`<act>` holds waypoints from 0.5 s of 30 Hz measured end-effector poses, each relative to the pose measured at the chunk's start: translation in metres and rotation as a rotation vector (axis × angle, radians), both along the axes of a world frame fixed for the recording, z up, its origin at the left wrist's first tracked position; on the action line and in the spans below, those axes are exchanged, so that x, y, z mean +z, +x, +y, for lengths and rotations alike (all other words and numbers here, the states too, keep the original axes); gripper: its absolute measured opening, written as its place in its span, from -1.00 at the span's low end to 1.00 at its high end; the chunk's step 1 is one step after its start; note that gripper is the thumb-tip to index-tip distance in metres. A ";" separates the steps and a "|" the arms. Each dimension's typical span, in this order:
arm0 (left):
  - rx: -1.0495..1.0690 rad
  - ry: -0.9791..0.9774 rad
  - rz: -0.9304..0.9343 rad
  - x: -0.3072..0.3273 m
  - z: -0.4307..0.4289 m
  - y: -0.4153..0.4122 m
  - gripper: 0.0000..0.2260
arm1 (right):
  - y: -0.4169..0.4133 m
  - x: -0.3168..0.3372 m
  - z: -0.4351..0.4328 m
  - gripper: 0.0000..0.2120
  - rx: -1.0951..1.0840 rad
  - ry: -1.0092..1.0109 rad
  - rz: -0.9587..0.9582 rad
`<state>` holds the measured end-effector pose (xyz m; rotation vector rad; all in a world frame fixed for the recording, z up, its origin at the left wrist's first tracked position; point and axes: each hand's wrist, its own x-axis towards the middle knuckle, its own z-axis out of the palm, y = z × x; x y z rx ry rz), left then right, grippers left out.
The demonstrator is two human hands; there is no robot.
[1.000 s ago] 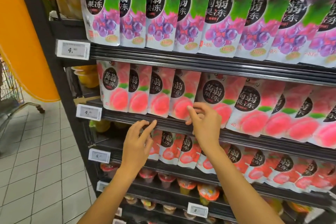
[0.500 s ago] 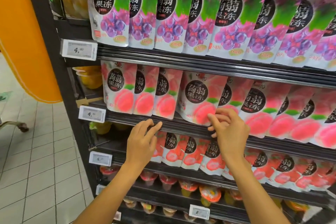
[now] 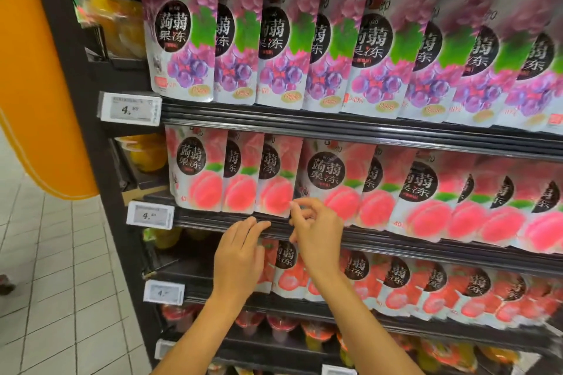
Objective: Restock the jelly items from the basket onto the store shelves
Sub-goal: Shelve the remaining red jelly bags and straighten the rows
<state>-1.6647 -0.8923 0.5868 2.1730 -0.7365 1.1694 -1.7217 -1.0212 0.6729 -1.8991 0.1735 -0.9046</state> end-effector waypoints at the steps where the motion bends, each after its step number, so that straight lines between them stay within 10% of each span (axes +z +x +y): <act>1: 0.002 -0.009 0.012 0.001 0.000 -0.001 -0.64 | 0.001 -0.001 -0.002 -0.79 -0.008 0.011 0.012; 15: -0.025 -0.077 0.045 0.002 -0.003 -0.002 -0.66 | 0.003 0.004 -0.005 -0.93 0.040 0.076 0.043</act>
